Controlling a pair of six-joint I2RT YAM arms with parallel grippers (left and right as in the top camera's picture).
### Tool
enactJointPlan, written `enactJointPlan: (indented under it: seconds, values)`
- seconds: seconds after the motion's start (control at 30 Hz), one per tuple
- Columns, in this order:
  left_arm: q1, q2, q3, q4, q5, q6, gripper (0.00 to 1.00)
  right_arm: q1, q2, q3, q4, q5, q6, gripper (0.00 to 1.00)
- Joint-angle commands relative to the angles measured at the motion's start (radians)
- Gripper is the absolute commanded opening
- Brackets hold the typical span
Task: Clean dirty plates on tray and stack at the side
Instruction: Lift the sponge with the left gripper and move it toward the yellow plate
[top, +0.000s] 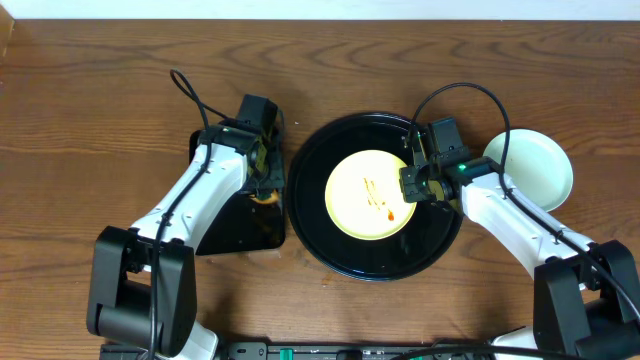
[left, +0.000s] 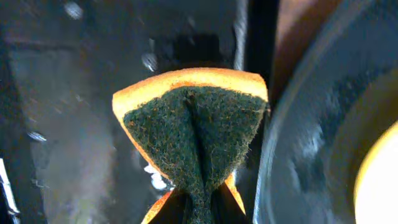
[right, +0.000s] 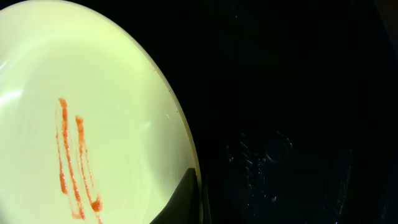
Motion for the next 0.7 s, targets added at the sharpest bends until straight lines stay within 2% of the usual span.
enactJointPlan:
  seconds: [0.0,0.5,0.67]
  values:
    - [-0.001,-0.003,0.021,-0.02,0.058,-0.005,0.08,-0.004,0.01,0.004,0.0,0.017,-0.01,0.02]
    - [-0.002,-0.053,0.045,0.03,0.062,0.024,0.07,-0.004,0.01,0.003,0.0,0.017,-0.01,0.02]
    - [-0.032,-0.097,0.055,0.118,0.124,0.025,0.07,-0.004,0.01,0.004,0.003,0.012,-0.01,0.02]
